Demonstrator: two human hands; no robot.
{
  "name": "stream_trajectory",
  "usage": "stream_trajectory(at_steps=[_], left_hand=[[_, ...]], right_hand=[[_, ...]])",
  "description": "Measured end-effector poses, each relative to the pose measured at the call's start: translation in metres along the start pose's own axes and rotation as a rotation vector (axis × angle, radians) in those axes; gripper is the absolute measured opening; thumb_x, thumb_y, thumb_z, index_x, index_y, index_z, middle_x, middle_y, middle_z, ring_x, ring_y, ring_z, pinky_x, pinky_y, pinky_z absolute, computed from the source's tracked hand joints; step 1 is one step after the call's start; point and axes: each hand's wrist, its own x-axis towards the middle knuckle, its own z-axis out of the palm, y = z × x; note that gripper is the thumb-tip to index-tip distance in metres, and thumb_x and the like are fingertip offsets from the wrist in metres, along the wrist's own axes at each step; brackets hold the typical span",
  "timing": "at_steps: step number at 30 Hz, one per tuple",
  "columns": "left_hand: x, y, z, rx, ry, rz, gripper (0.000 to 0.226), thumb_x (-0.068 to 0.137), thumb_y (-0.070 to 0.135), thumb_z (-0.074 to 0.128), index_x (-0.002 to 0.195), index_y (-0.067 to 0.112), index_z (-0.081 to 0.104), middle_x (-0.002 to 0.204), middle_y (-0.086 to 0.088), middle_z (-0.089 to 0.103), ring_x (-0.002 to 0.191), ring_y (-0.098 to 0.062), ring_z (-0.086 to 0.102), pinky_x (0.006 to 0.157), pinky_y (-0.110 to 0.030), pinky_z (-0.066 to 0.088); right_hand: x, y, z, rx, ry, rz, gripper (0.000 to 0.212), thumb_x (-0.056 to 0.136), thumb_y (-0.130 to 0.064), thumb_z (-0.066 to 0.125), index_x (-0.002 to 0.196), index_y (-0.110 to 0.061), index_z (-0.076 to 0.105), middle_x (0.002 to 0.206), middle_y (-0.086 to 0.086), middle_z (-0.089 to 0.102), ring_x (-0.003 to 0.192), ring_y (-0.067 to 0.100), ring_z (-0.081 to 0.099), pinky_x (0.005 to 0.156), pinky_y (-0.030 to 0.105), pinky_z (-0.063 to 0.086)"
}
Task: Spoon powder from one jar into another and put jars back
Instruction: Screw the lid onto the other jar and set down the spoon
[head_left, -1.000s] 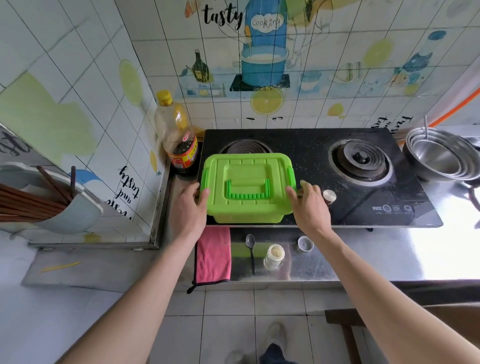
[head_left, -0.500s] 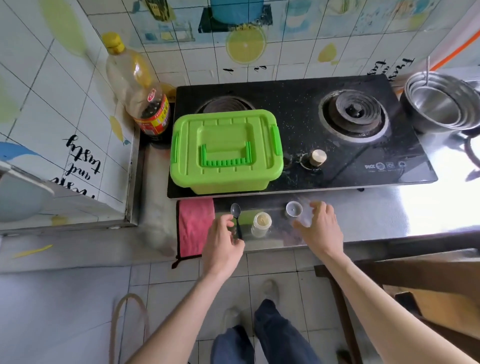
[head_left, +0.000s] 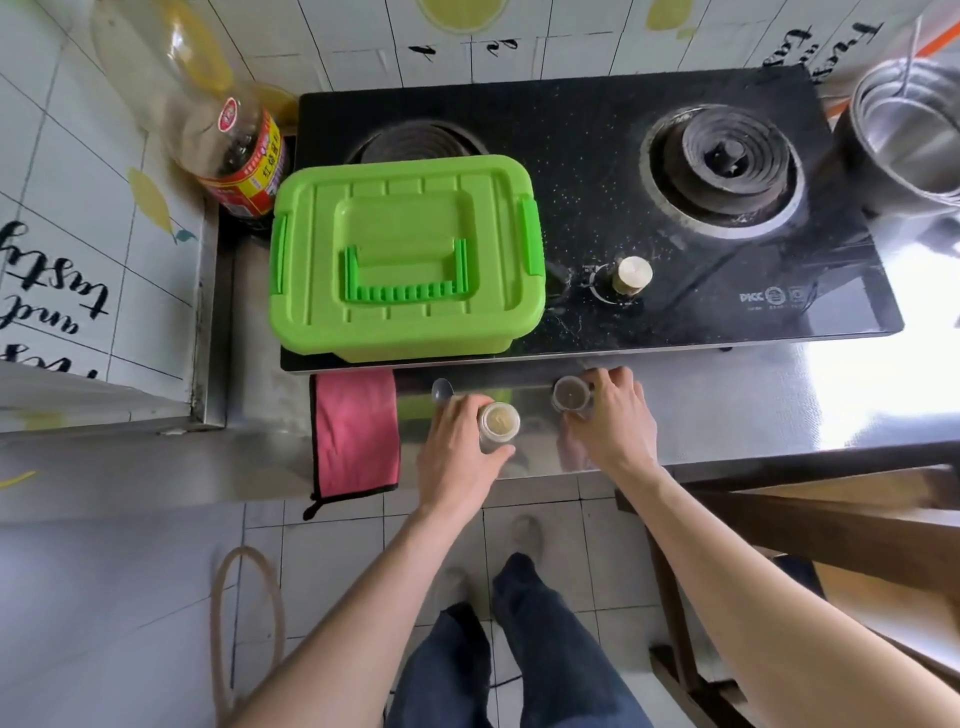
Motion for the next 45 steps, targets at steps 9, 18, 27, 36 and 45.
stream_trajectory(at_steps=[9,18,27,36,45], left_hand=[[0.004,0.007,-0.018,-0.046,-0.020,-0.008,0.047,0.079,0.043,0.086,0.108,0.034,0.050,0.104,0.015,0.072,0.090,-0.015,0.066,0.067,-0.031,0.045],[-0.014,0.016,-0.054,-0.073,-0.047,0.092,0.044,0.081,0.044,0.084,0.106,0.037,0.049,0.098,0.021,0.069,0.075,-0.004,0.061,0.056,-0.023,0.040],[-0.032,0.005,-0.074,-0.113,-0.054,0.187,0.043,0.077,0.039,0.084,0.108,0.040,0.054,0.098,0.022,0.069,0.080,-0.004,0.063,0.058,-0.029,0.049],[-0.031,-0.014,-0.090,-0.302,-0.308,0.243,0.051,0.073,0.044,0.091,0.117,0.047,0.066,0.107,0.023,0.074,0.098,0.002,0.070,0.088,-0.044,0.059],[-0.035,-0.011,-0.106,-0.329,-0.294,0.284,0.052,0.070,0.053,0.088,0.117,0.042,0.069,0.107,0.028,0.073,0.100,0.004,0.068,0.091,-0.045,0.058]], right_hand=[[-0.020,-0.014,-0.031,0.113,-0.075,-0.170,0.041,0.078,-0.037,0.078,0.114,-0.031,0.059,0.112,-0.012,0.070,0.100,0.019,0.064,0.078,0.036,0.053],[-0.054,-0.043,-0.060,0.251,-0.025,-0.379,0.045,0.072,-0.037,0.081,0.114,-0.029,0.065,0.107,-0.015,0.062,0.097,0.005,0.062,0.079,0.034,0.059],[-0.084,-0.069,-0.061,0.302,-0.008,-0.469,0.054,0.073,-0.062,0.073,0.118,-0.033,0.070,0.103,-0.017,0.063,0.088,-0.001,0.065,0.075,0.032,0.060],[-0.101,-0.094,-0.071,0.004,-0.065,-0.626,0.049,0.088,-0.035,0.075,0.133,-0.049,0.063,0.112,-0.016,0.051,0.108,0.014,0.048,0.082,0.034,0.052],[-0.106,-0.113,-0.089,-0.108,-0.109,-0.498,0.039,0.089,-0.054,0.067,0.125,-0.040,0.068,0.111,-0.009,0.057,0.102,0.014,0.058,0.080,0.035,0.052]])
